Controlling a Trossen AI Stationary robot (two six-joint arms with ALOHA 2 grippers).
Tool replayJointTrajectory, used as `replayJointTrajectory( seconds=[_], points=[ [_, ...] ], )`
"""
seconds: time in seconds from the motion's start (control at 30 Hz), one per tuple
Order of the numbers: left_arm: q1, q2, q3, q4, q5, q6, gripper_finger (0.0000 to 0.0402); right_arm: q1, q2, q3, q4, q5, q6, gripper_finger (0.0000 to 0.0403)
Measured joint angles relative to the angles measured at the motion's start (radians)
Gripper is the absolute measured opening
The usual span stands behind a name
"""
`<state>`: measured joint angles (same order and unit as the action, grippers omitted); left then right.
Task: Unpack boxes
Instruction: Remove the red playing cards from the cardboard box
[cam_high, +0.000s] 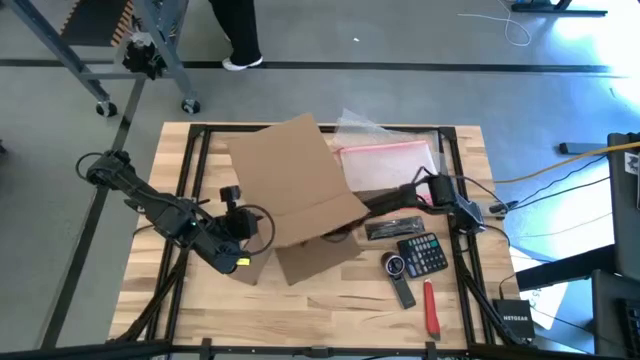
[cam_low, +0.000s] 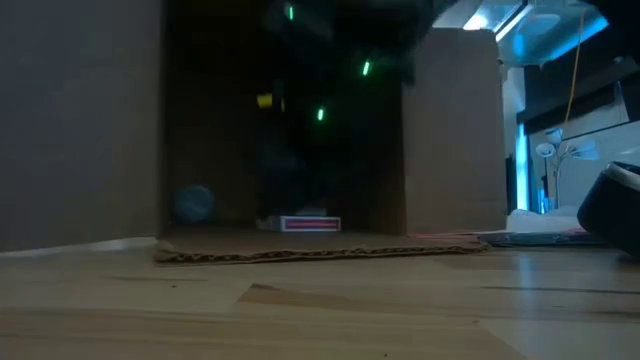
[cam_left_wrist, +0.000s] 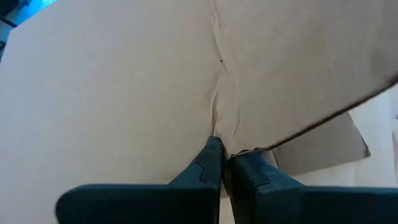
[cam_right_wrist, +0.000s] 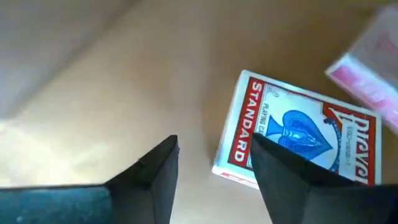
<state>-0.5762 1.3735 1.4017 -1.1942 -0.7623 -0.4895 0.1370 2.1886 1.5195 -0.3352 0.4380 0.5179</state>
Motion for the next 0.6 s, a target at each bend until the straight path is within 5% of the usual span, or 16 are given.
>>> replayJointTrajectory(
  seconds=[0.23, 0.43, 0.6],
  points=[
    [0.0, 0.0, 0.0, 0.001, -0.003, -0.002, 0.0004, 0.11, -0.003, 0.092, -0.106, -0.117, -0.109, 0.0188],
    [0.001, 0.001, 0.0, 0.003, -0.007, -0.009, 0.0004, 0.115, -0.006, 0.16, -0.159, 0.006, -0.302, 0.0188],
    [0.002, 0.0, 0.0, -0.007, -0.011, -0.012, 0.0004, 0.054, 0.002, 0.125, -0.052, 0.068, -0.278, 0.0188]
  ],
)
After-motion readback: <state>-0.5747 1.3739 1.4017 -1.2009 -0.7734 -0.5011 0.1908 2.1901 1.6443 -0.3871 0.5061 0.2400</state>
